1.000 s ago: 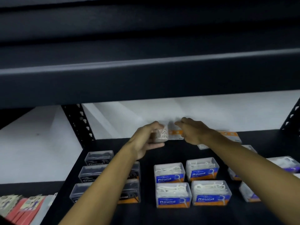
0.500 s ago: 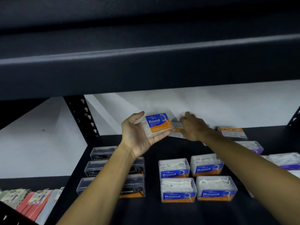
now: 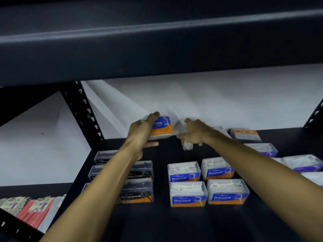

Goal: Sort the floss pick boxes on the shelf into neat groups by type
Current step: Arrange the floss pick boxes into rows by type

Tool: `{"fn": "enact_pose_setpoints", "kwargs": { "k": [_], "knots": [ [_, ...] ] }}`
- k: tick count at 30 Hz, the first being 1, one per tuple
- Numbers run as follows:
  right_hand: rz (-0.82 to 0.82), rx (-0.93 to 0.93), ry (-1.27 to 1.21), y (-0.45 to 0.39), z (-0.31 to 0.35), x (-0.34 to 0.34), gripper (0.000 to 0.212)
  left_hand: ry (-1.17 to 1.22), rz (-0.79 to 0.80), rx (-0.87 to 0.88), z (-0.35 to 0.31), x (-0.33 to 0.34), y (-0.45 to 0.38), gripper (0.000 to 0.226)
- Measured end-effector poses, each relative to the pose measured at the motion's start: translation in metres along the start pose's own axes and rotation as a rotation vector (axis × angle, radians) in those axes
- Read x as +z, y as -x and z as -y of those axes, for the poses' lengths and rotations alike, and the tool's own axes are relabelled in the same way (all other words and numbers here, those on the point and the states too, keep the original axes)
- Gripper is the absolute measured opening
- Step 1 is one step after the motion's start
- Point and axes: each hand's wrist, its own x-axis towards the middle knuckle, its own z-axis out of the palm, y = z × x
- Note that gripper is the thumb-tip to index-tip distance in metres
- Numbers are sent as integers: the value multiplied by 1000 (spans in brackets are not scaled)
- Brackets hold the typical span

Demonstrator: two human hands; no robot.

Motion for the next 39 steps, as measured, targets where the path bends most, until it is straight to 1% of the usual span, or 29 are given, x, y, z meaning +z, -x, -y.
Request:
{"fn": "enact_pose_setpoints", "kwargs": {
  "k": [1, 3, 5, 6, 7, 9, 10, 12, 14, 16, 18, 21, 25, 28, 30, 35, 37, 39],
  "knots": [
    [-5, -6, 19, 0, 0, 0, 63, -10, -17, 8, 0, -2, 1, 35],
    [-49, -74, 119, -2, -4, -2, 54, -24, -21, 24, 0, -6, 3, 34],
    [-73, -201, 257, -5, -11, -9, 42, -38, -12, 32, 1, -12, 5, 33],
    [-75, -272, 336, -6, -15, -13, 41, -35, -13, 30, 0, -16, 5, 32],
    [-64, -333, 418, -6, -19, -17, 47, -24, -15, 24, 0, -19, 6, 32],
    [-6, -428, 558, -5, -25, -21, 71, 2, -21, 8, 0, -23, 5, 32],
    [18, -472, 619, -4, -27, -22, 79, 11, -24, 1, 0, -24, 6, 33],
    [54, -541, 719, -3, -29, -19, 82, 22, -25, -3, 0, -26, 6, 33],
    [37, -591, 752, -6, -29, -16, 76, 24, -19, 4, -1, -28, 8, 33],
    [14, -614, 746, -8, -28, -16, 68, 22, -15, 9, -1, -30, 11, 34],
    [41, -582, 718, -9, -25, -18, 63, 21, -19, 11, -1, -33, 14, 34],
    [104, -411, 461, -4, -17, -27, 47, 36, -37, 6, -3, -35, 17, 32],
    [222, -357, 311, -1, -10, -50, 33, -13, -84, 8, -4, -36, 19, 35],
    [298, -338, 176, 5, -10, -64, 33, -66, -92, 10, -4, -35, 19, 39],
    [316, -337, 146, 12, -11, -72, 33, -52, -66, 13, -3, -34, 20, 40],
    [281, -330, 108, 30, -21, -85, 31, -5, 60, 9, -1, -29, 20, 33],
    [220, -318, 91, 37, -27, -87, 35, -1, 107, 38, 1, -26, 21, 30],
    [125, -294, 91, 44, -35, -88, 41, -41, 120, 79, 3, -22, 22, 28]
  ]
}}
